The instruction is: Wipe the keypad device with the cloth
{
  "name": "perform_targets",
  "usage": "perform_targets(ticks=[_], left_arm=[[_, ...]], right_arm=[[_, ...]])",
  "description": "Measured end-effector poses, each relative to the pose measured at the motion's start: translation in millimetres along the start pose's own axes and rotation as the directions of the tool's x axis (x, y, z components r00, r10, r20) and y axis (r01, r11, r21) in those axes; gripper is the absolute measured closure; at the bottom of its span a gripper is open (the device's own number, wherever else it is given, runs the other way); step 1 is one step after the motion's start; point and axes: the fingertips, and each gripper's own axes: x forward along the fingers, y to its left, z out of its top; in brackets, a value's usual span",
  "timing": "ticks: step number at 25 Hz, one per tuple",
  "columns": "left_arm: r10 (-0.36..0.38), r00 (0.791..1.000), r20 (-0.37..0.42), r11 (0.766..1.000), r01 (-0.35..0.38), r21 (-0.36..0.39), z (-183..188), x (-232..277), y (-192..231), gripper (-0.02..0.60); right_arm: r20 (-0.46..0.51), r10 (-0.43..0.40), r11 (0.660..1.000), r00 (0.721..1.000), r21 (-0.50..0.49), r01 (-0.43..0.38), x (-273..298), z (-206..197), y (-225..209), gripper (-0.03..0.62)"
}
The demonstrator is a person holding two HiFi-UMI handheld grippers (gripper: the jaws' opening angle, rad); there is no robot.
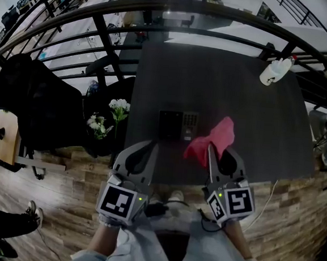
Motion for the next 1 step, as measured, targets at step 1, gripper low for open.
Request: perform_targets(ticks=[1], left_arm=[[0.000, 1.000, 0.000, 1.000, 0.000, -0.001, 0.7, -0.1, -0.1, 0.581]], right_arm=[[-0.001, 0.000, 1.000, 1.000, 0.000, 0.000, -0.3, 0.5, 0.0, 0.540]])
